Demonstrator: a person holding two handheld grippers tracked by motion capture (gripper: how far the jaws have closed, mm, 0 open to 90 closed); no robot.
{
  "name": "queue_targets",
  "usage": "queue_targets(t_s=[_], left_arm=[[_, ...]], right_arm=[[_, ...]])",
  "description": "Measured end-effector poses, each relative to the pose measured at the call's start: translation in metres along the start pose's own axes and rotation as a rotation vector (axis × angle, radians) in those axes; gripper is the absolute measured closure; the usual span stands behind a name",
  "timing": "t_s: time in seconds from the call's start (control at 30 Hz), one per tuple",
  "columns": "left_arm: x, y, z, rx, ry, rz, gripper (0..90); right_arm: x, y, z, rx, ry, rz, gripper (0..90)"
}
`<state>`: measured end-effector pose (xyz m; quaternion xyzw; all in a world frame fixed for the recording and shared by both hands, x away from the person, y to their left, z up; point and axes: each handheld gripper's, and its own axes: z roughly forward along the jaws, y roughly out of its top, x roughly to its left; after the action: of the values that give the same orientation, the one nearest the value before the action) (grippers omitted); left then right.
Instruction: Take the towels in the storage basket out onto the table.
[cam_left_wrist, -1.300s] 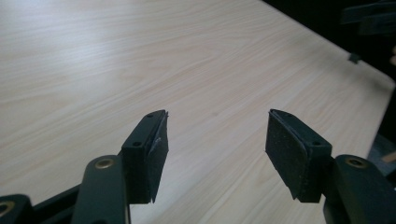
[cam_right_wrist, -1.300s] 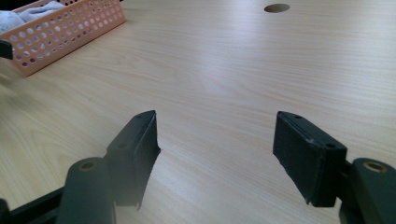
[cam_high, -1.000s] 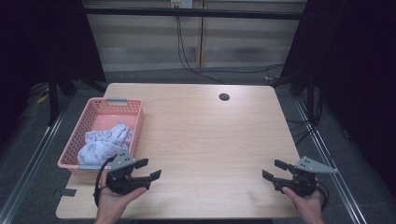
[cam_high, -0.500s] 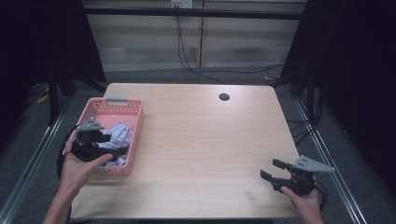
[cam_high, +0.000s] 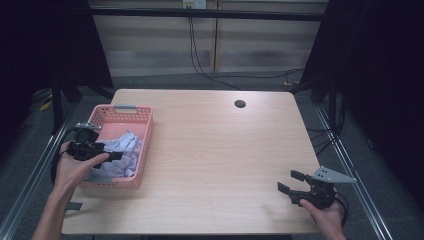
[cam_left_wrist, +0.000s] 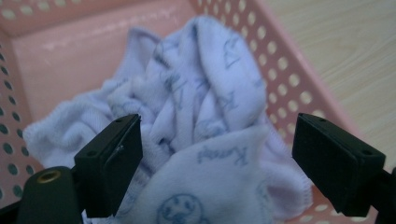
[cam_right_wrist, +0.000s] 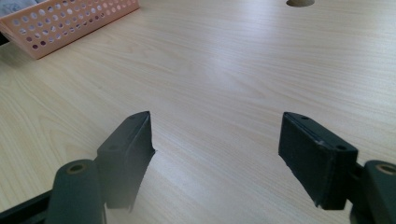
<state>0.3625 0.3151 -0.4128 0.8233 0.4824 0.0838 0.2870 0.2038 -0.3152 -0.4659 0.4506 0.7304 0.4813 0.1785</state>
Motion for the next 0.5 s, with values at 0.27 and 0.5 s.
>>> queue_targets(t_s=[0.27, 0.5], left_arm=[[0.004, 0.003, 0.017, 0.12, 0.021, 0.006, 15.0], [0.01, 0.004, 0.036, 0.207, -0.025, 0.001, 3.1]], right_arm=[[0.002, 0.0, 0.004, 0.03, -0.007, -0.022, 26.2], [0.0, 0.0, 0.004, 0.031, 0.001, 0.004, 26.1]])
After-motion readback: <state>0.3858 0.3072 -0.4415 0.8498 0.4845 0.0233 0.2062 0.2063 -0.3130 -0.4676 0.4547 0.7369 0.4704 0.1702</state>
